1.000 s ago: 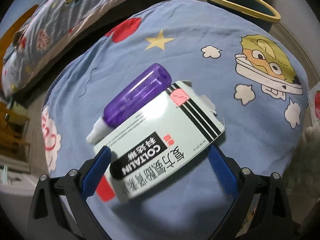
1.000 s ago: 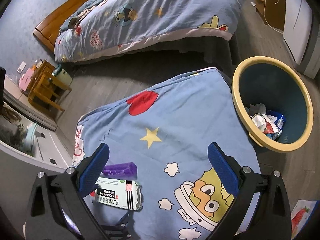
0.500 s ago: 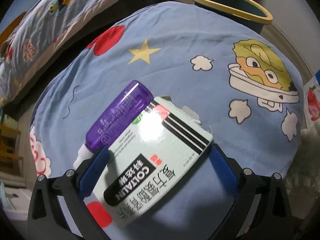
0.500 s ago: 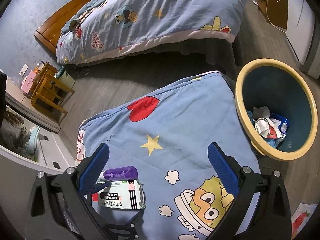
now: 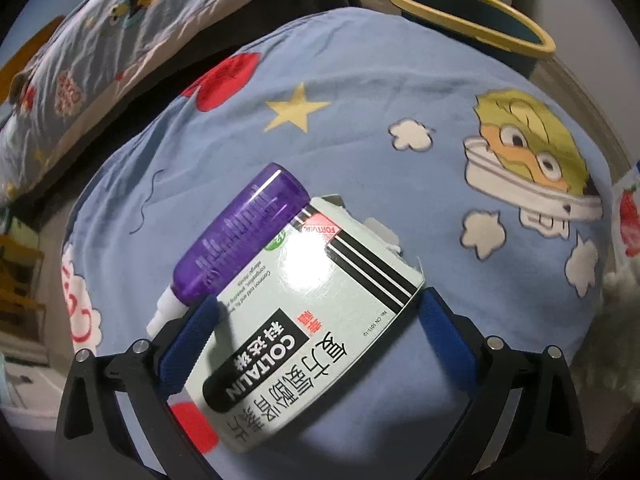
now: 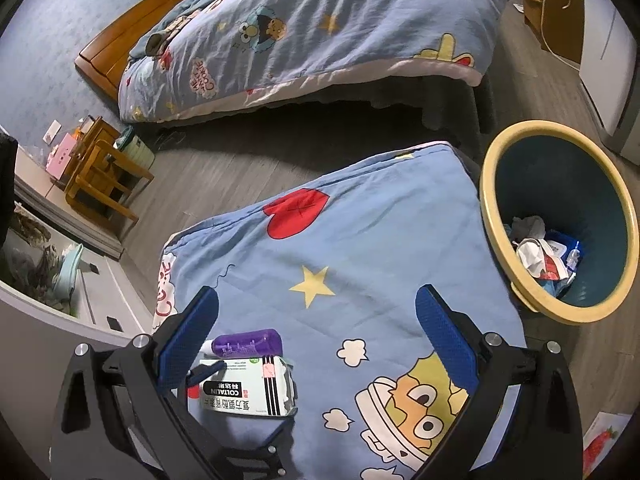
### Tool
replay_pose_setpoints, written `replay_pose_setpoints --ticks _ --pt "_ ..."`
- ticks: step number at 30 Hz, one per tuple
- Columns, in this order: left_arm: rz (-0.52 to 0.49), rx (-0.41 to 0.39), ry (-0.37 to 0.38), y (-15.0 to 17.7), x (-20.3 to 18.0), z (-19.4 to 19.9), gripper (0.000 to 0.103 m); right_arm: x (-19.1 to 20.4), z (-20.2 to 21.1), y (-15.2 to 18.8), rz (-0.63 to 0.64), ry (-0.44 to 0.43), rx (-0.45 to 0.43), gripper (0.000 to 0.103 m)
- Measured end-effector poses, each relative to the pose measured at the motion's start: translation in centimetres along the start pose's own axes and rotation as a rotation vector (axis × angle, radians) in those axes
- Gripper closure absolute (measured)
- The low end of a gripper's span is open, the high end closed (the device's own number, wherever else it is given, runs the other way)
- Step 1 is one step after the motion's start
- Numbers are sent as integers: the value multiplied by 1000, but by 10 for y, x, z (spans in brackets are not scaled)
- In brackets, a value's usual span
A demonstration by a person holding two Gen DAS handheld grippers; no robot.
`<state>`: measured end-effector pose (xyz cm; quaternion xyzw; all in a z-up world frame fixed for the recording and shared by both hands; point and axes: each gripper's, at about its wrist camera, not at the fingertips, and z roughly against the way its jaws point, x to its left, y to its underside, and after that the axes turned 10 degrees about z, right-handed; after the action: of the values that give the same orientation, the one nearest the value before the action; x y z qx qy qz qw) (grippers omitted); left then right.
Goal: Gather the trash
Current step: 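Close the left tool on the white-green COLTALIN box and lift it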
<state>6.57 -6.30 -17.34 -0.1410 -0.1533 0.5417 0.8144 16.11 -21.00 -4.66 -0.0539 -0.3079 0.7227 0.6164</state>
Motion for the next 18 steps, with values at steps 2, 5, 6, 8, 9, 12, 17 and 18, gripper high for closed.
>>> replay_pose_setpoints --ticks 2,5,6,8,9,12,17,18 --pt "-12 -1 0 -2 -1 -1 5 -2 1 0 -2 3 -1 6" --pt "-32 -10 0 -6 -3 -5 4 -2 1 1 -5 7 -2 6" --pt "-32 -11 5 -7 -2 -5 4 -2 1 1 -3 6 0 6" --pt "-35 -3 24 -10 1 -7 4 -1 0 1 8 5 5 6" --pt "-32 2 38 -12 3 -9 4 1 -1 1 12 6 7 6" --pt "-9 24 77 -16 9 -13 4 3 -2 1 21 7 9 6" --pt "20 39 115 -17 12 -9 11 3 -3 -1 19 6 7 6" --pt "24 41 123 -16 11 -8 12 3 -4 -1 17 5 8 6"
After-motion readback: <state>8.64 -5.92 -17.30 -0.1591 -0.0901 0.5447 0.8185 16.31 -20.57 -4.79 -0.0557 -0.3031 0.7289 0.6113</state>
